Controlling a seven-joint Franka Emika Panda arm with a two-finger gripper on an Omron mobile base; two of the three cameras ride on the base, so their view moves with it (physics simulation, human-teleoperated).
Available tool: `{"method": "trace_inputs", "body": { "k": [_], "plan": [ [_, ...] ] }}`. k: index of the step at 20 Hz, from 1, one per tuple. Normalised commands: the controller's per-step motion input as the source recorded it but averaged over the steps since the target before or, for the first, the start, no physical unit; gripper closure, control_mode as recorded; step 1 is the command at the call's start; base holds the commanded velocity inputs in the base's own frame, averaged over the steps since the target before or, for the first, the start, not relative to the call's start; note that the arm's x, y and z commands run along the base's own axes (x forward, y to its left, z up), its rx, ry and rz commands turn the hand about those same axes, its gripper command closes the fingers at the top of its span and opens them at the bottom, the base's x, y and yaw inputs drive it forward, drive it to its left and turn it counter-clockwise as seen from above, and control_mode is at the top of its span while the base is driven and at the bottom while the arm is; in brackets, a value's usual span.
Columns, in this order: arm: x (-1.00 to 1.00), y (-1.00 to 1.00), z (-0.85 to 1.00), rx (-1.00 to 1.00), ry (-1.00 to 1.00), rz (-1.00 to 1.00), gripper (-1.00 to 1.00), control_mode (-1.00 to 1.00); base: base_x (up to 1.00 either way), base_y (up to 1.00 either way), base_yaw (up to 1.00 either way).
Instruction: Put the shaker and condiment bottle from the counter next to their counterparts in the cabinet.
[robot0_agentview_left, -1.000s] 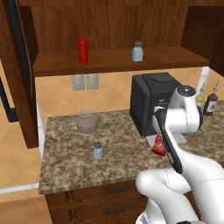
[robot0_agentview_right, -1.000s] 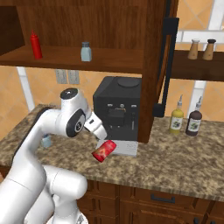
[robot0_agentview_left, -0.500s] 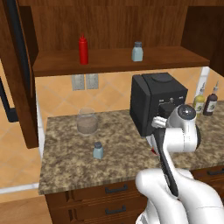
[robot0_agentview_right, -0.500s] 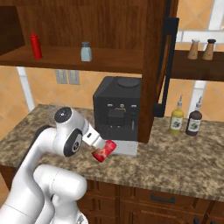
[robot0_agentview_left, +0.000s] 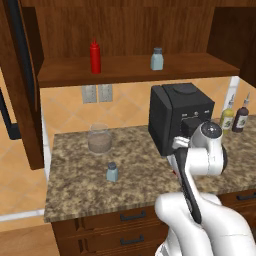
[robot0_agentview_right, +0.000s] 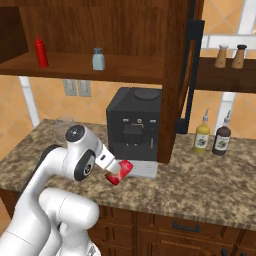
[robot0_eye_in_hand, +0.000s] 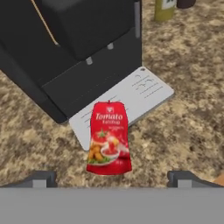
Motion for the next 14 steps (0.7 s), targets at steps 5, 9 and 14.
{"method": "trace_inputs", "body": {
  "k": [5,9,14],
  "plan": [
    [0.25,0.0,-0.01,0.05,0.18,0.0,-1.0,-1.0,0.0,0.0,0.0],
    [0.09,-0.03,-0.08,0.0,0.06,0.0,-1.0,-1.0,0.0,0.0,0.0],
    [0.0,-0.12,-0.13,0.0,0.0,0.0,-1.0,-1.0,0.0,0.0,0.0]
  ]
}}
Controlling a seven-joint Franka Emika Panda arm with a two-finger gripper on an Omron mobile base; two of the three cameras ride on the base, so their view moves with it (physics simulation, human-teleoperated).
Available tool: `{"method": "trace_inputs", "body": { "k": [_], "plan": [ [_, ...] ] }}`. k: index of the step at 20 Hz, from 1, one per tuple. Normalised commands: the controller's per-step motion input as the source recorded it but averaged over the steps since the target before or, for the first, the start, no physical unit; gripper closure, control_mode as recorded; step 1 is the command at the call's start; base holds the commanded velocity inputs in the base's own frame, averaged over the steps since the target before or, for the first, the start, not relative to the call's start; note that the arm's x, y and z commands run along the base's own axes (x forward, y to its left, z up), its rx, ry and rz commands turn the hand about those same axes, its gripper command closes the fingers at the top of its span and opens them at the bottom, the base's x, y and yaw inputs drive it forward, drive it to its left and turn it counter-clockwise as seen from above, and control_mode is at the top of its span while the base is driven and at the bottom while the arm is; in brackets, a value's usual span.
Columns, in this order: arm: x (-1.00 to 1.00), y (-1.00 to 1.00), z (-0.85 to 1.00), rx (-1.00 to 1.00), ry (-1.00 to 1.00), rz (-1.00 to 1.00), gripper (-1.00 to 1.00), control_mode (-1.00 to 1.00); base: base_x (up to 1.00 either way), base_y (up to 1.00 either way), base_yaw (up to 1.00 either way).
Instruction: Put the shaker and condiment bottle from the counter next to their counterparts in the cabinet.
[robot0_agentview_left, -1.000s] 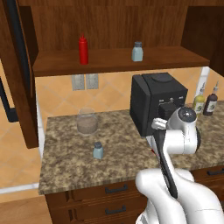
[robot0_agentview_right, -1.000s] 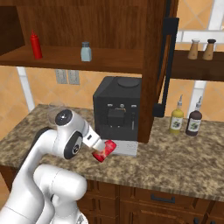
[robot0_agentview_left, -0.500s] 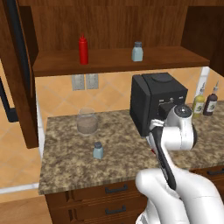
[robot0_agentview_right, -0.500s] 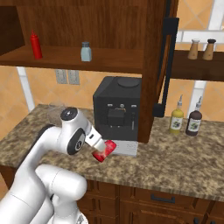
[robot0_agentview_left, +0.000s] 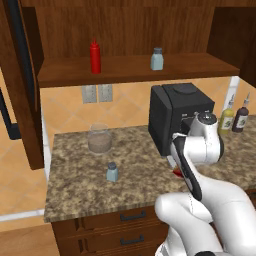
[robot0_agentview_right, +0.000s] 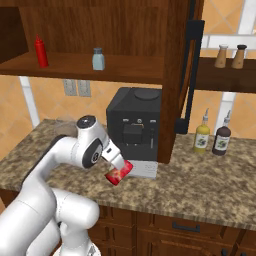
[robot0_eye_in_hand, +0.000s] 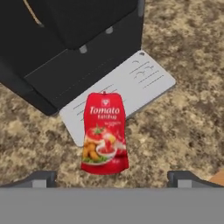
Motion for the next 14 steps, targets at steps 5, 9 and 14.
{"method": "trace_inputs", "body": {
  "k": [5,9,14],
  "plan": [
    [0.0,-0.06,-0.27,0.0,0.03,0.0,-1.0,-1.0,0.0,0.0,0.0],
    [0.0,-0.01,-0.28,0.0,0.03,0.0,-1.0,-1.0,0.0,0.0,0.0],
    [0.0,0.0,-0.26,0.0,0.0,0.0,-1.0,-1.0,0.0,0.0,0.0]
  ]
}}
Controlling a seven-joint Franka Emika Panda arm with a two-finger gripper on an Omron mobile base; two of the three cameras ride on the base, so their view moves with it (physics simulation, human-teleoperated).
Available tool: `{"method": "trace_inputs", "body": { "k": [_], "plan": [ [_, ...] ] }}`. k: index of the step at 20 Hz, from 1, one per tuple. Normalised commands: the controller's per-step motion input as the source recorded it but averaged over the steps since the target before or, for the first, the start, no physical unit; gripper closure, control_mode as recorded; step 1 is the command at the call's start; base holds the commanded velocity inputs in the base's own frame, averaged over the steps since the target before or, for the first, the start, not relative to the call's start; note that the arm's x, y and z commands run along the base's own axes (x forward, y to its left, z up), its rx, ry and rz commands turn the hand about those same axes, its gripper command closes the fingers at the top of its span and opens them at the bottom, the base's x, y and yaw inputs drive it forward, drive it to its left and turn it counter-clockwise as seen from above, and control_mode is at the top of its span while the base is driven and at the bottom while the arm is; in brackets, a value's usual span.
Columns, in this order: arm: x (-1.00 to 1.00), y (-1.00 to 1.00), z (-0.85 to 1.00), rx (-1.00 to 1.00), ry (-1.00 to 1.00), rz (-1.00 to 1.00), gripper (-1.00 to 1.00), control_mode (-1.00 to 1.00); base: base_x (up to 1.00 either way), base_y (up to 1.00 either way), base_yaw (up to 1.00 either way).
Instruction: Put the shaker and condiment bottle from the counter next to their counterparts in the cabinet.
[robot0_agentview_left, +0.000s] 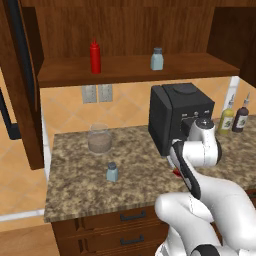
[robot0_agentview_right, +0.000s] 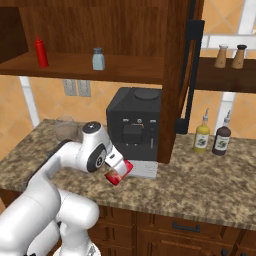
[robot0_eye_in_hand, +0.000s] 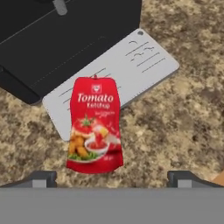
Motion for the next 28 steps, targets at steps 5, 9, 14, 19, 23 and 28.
{"method": "trace_inputs", "body": {
  "k": [5,9,14,19,23,28],
  "plan": [
    [0.05,0.0,-0.36,0.0,0.0,0.0,-1.0,-1.0,0.0,0.0,0.0],
    [0.11,0.0,-0.21,0.0,0.0,0.0,-1.0,-1.0,0.0,0.0,0.0],
    [0.25,0.0,-0.02,0.0,-0.01,0.0,-1.0,-1.0,0.0,0.0,0.0],
    [0.18,0.0,-0.22,0.0,0.0,0.0,-1.0,-1.0,0.0,0.0,0.0],
    [0.08,0.0,-0.27,0.0,0.0,0.0,-1.0,-1.0,0.0,0.0,0.0],
    [0.09,0.0,-0.24,0.0,0.0,0.0,-1.0,-1.0,0.0,0.0,0.0]
  ]
}}
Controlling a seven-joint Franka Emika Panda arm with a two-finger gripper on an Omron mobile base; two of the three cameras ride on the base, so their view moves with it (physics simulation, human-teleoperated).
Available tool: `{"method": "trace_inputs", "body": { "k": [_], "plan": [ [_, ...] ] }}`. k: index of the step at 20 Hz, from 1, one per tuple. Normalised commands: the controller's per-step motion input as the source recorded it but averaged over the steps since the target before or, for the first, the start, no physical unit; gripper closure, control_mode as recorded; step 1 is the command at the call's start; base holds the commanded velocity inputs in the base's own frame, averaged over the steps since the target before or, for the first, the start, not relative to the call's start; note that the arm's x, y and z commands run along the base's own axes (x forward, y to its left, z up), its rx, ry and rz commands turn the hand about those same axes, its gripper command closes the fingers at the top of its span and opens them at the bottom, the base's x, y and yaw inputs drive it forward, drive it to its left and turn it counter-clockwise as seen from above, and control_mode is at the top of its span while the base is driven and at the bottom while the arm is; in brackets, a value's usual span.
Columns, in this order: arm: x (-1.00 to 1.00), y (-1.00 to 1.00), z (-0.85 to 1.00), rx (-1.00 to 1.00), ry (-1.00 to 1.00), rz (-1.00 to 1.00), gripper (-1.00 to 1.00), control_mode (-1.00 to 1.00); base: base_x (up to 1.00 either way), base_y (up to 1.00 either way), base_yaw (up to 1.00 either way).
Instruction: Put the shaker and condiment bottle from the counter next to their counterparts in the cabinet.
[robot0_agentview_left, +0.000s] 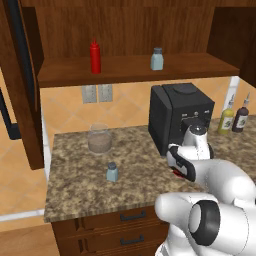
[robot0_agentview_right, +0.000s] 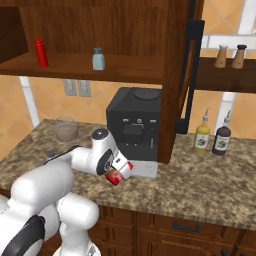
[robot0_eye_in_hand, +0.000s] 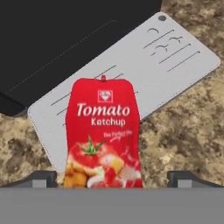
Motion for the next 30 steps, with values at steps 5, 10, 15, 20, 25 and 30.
{"method": "trace_inputs", "body": {
  "k": [5,10,15,20,25,30],
  "plan": [
    [0.12,0.0,-0.25,0.0,0.0,0.0,-1.0,-1.0,0.0,0.0,0.0],
    [0.11,0.0,-0.25,0.0,0.0,0.0,-1.0,-1.0,0.0,0.0,0.0],
    [0.09,0.0,-0.2,0.0,0.0,0.0,-1.0,-1.0,0.0,0.0,0.0],
    [0.08,0.0,-0.22,0.0,0.0,0.0,-1.0,-1.0,0.0,0.0,0.0],
    [0.07,0.0,-0.2,0.0,0.0,0.0,-1.0,-1.0,0.0,0.0,0.0],
    [0.11,0.0,-0.22,0.0,0.0,0.0,1.0,-1.0,0.0,0.0,0.0]
  ]
}}
